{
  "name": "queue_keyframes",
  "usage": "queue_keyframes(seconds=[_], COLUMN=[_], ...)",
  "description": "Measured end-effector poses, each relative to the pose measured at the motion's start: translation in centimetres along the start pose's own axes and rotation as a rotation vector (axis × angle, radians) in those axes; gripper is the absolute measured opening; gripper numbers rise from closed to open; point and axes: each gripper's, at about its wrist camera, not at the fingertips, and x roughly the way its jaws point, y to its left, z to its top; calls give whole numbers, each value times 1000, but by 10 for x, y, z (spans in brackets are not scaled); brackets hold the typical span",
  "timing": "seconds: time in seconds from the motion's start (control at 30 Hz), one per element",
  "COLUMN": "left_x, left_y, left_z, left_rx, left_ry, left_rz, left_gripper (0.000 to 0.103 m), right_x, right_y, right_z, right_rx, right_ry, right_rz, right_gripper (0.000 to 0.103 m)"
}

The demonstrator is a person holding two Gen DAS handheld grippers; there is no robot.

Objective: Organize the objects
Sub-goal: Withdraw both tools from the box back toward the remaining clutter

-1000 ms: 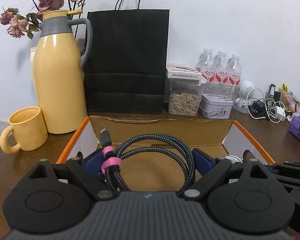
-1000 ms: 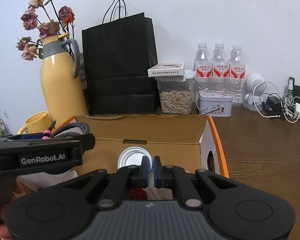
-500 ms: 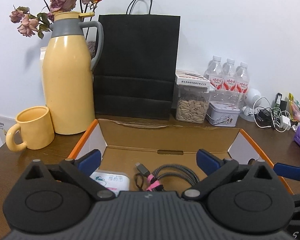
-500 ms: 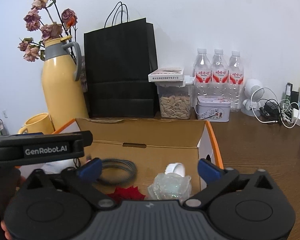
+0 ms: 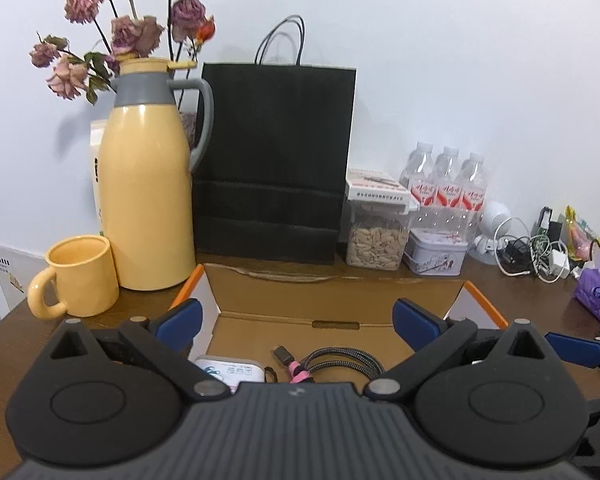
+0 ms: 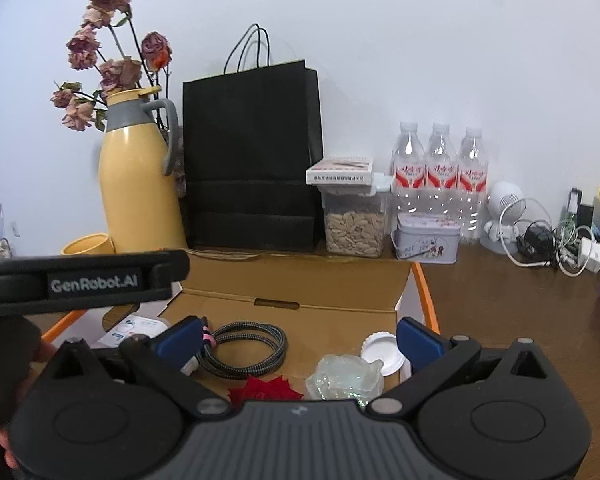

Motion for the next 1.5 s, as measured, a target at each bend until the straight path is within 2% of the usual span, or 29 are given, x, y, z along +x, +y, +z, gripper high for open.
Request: queue_keyframes(seconds=[0.4, 0.83, 1.17, 1.5], left_x=[-71, -128, -150, -157], left_y=[27, 66, 99, 104], left_z=[-5, -47, -74, -89], left_rx=[-37, -23, -34, -32], left_ry=[-39, 20, 74, 100], left_rz=[-3, 50, 107, 102], left_gripper=[103, 103, 103, 103], right_x=[-55, -116, -131, -124], right_y=[1, -4, -5, -5], right_z=[-12, -64, -96, -109], right_rx=[-17, -22, -29, -21], right_ry=[-27, 47, 113, 144], right_rz=[-23, -44, -64, -75], right_gripper=[103, 103, 103, 101])
